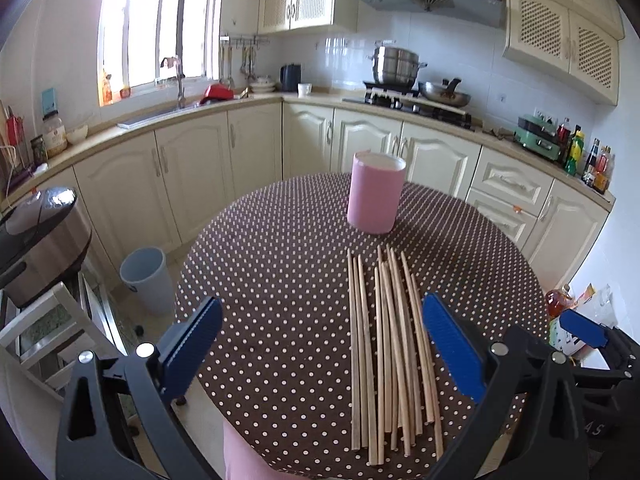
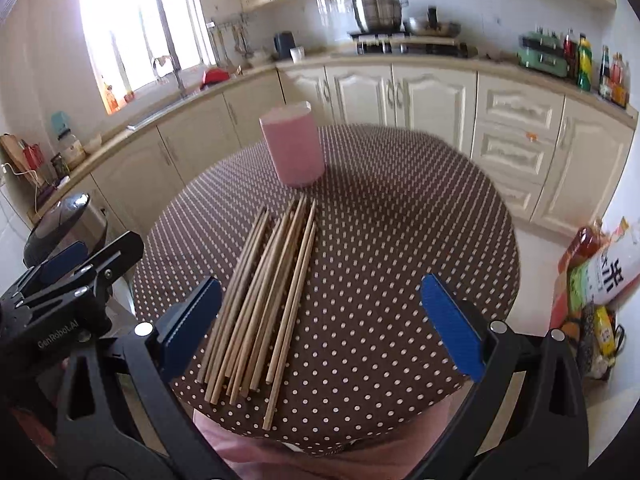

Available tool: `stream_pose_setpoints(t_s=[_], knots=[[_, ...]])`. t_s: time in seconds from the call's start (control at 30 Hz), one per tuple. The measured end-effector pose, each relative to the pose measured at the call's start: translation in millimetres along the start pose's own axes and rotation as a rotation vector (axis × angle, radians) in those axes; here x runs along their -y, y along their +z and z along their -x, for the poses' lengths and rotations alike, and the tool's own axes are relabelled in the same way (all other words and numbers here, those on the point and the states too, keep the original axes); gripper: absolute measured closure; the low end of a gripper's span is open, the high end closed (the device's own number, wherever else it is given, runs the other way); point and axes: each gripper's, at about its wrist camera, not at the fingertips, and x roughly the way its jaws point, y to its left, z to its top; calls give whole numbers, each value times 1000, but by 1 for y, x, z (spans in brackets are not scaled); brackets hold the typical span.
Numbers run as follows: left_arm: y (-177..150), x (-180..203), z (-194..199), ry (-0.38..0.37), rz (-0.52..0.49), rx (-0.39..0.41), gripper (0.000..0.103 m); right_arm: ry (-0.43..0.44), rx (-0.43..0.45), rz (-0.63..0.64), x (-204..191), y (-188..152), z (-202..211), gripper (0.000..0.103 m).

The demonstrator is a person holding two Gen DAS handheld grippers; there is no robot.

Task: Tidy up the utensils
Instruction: 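Lower both grippers toward the pile of wooden chopsticks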

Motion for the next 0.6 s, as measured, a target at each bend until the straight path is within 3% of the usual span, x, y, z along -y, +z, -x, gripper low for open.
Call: stream_pose_setpoints(t_s=[0.27,0.6], knots=[[-4,-14,-50,-5,17,-121,5,-37,-124,-22,-2,-3,-45,6],[-9,-17,-109,-44,12,-254,5,-157,-227,-44,11,1,-93,6]])
